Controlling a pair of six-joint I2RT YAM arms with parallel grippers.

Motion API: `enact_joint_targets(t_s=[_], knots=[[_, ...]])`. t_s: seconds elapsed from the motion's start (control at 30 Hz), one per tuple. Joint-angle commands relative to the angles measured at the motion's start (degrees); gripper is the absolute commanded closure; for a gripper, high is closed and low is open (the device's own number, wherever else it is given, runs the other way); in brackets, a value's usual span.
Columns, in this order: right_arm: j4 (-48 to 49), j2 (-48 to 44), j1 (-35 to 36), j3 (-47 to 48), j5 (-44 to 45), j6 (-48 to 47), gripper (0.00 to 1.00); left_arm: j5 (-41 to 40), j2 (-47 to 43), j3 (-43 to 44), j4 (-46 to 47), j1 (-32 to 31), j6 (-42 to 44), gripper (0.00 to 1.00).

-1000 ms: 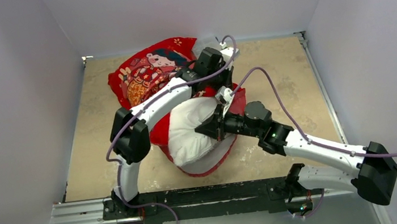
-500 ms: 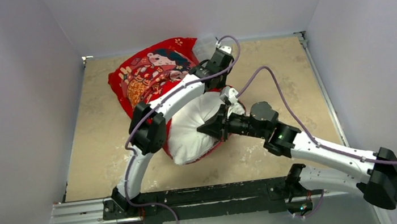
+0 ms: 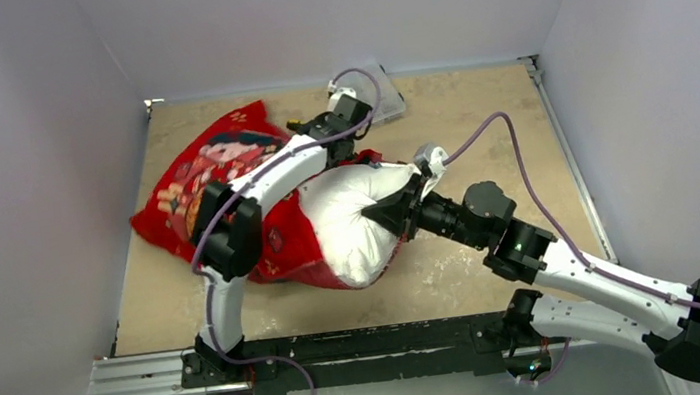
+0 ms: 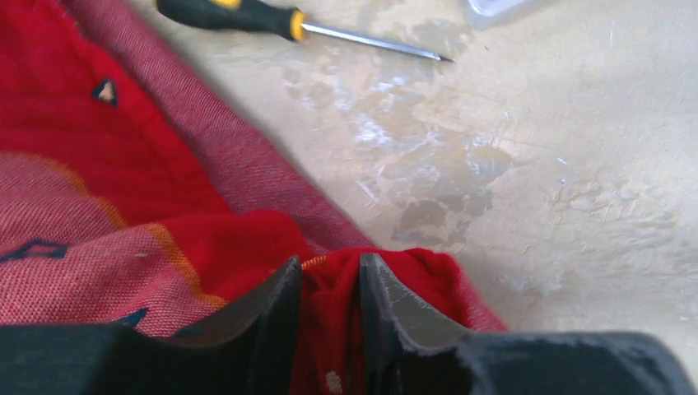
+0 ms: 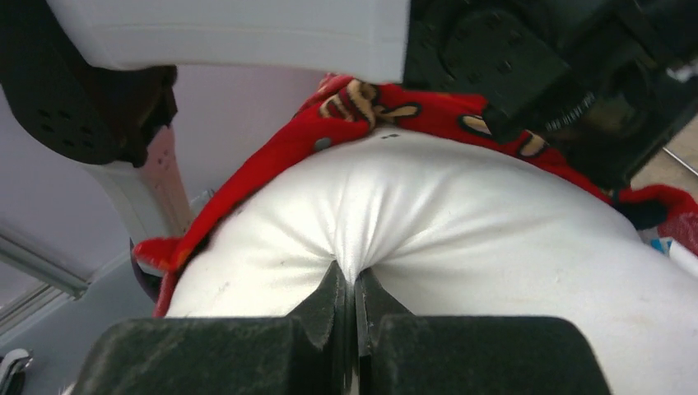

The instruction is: Remove the pillowcase from the pillow

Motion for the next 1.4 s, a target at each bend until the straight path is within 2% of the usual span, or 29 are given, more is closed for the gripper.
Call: enact_joint_targets(t_s=[0.0, 0.23, 0.3, 0.67, 0.8, 0.87, 1.1, 1.3, 1.37], knots=[[9.91, 0.34, 0.84, 3.29, 2.84, 2.72, 1.0, -0.82, -14.02, -4.78, 4.19, 2.35, -0.23, 0.6], [9.95, 4.68, 0.67, 2.4, 11.36, 7.12, 1.0, 5.9, -33.31, -15.27, 10.88, 2.35, -6.24, 0.24], [10.63, 6.04, 0.66, 2.32, 13.15, 8.23, 1.0, 7.55, -37.42, -17.48, 10.87, 2.27, -7.01, 0.21], [13.11, 16.92, -1.1, 5.32, 21.5, 12.66, 1.0, 15.62, -56.85, -31.9, 2.18, -0.32, -10.69, 0.2], [12.54, 19.48, -5.3, 6.66, 20.49, 13.79, 1.0, 16.94, -64.35, -37.7, -0.29, -0.65, -14.84, 0.2], [13.5, 20.78, -10.08, 6.38, 17.81, 14.57, 1.0, 18.15, -69.45, -41.99, -1.41, -0.62, -17.17, 0.19], [16.53, 22.01, -10.82, 5.62, 14.49, 14.22, 1.0, 24.16, -69.17, -51.03, 2.86, -0.93, -21.13, 0.19], [17.06, 21.19, -10.8, 3.74, 14.48, 14.18, 1.0, 23.12, -67.15, -53.68, 7.32, -1.56, -24.81, 0.2], [16.95, 21.06, -10.85, 3.67, 14.51, 14.16, 1.0, 23.24, -65.75, -53.92, 8.13, -1.87, -25.09, 0.23]])
